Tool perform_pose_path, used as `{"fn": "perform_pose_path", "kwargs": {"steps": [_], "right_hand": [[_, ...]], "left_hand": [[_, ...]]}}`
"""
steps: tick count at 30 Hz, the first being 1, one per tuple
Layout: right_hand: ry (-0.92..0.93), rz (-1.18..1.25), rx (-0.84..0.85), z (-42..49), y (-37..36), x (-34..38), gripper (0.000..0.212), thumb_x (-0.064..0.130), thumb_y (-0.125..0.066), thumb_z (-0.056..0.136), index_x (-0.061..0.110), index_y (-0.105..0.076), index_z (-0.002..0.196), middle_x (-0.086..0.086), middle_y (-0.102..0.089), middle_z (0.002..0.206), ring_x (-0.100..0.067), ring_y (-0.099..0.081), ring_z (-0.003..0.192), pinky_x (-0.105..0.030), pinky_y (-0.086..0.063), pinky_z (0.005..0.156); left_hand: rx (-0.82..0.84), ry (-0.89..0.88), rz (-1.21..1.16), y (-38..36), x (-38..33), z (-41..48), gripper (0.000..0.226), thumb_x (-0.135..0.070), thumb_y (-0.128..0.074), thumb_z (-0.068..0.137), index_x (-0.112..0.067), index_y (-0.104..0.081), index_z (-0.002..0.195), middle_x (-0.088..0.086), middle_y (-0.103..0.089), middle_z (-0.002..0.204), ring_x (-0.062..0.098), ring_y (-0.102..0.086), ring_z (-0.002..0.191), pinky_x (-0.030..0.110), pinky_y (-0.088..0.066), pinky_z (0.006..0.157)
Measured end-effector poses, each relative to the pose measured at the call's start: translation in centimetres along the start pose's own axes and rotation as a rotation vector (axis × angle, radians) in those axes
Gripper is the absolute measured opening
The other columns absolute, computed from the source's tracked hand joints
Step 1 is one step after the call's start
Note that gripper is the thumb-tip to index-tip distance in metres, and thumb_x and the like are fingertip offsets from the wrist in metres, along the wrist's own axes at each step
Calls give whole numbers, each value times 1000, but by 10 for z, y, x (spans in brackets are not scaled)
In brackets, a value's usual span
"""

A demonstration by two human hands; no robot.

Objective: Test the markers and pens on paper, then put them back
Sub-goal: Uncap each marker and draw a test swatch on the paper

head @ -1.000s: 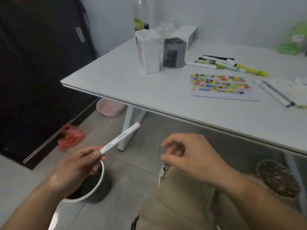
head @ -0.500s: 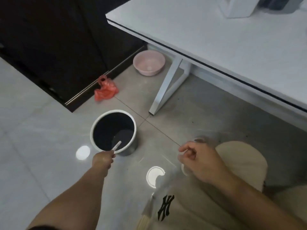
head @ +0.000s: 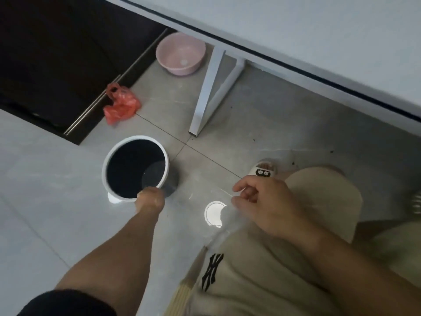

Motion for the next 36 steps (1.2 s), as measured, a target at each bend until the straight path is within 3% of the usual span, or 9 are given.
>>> {"fn": "perform_pose_path", "kwargs": {"steps": [2,5,14,18,23,25,29,33,36], "right_hand": [[7,63,-53,-4,9,2,11,37,-77,82,41,-67,86,25,-70,80,1,-66,68,-19,-53,67],[7,196,-147,-24,29,4,11,27,-80,82,32,-72,87,16,-70,74,0,-62,58,-13,-49,62],[255,303,-444,-138,168,75,19,33,-77,76,35,-75,95,5,-74,77,-14,-67,65,-19,-53,59],[330,318,-595,-183,238,92,17,31,-77,74,35,-76,90,5,-73,74,-8,-65,62,-15,-50,58],[298,212,-808,-208,355,73,13,32,-85,80,38,-77,88,5,-72,70,-9,-64,57,-20,-52,51],[221,156,-847,-197,397,52,13,29,-81,81,39,-76,85,6,-72,69,-10,-65,56,-21,-52,51],[42,50,-890,-158,463,12,7,32,-80,83,33,-74,80,10,-73,70,-5,-64,54,-24,-47,55],[-29,-18,-951,-124,495,-13,8,34,-79,83,35,-72,79,19,-72,69,2,-64,63,-18,-41,57],[-19,6,-974,-111,491,-32,9,33,-78,83,37,-72,78,21,-71,69,1,-62,60,-14,-40,55]], "left_hand": [[64,-38,-243,-7,-15,-35,13,-16,-64,88,-13,-76,92,17,-75,96,27,-69,80,35,-56,74],[214,-193,-440,-12,-52,-102,9,-15,-66,91,-14,-74,90,7,-73,78,10,-61,57,27,-47,57],[497,-1017,-523,73,-218,-326,22,-41,-70,81,-30,-75,99,5,-74,82,13,-60,64,21,-52,59],[565,-1250,-548,99,-284,-402,27,-42,-70,77,-24,-77,96,9,-72,76,16,-58,60,24,-52,59],[585,-1456,-356,76,-396,-476,17,-40,-68,79,-31,-76,91,0,-73,72,14,-61,61,26,-53,60],[537,-1490,-208,48,-441,-488,7,-34,-69,86,-32,-75,88,-7,-74,75,9,-64,66,26,-53,64],[187,-1678,170,-13,-526,-498,13,-26,-62,95,-34,-73,96,-22,-71,85,-1,-63,70,18,-48,69],[-194,-1675,443,-49,-597,-475,25,-9,-55,96,-21,-70,113,0,-69,107,17,-58,87,30,-53,78],[-274,-1554,634,-59,-622,-441,27,-6,-56,93,-21,-68,112,0,-64,101,19,-56,85,30,-49,71]]}}
Point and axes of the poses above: each hand's wrist, its own z-axis towards the middle knuckle, its own y-axis out of the back of the hand, x = y × z, the point moved 6 cm from there along z, towards the middle knuckle
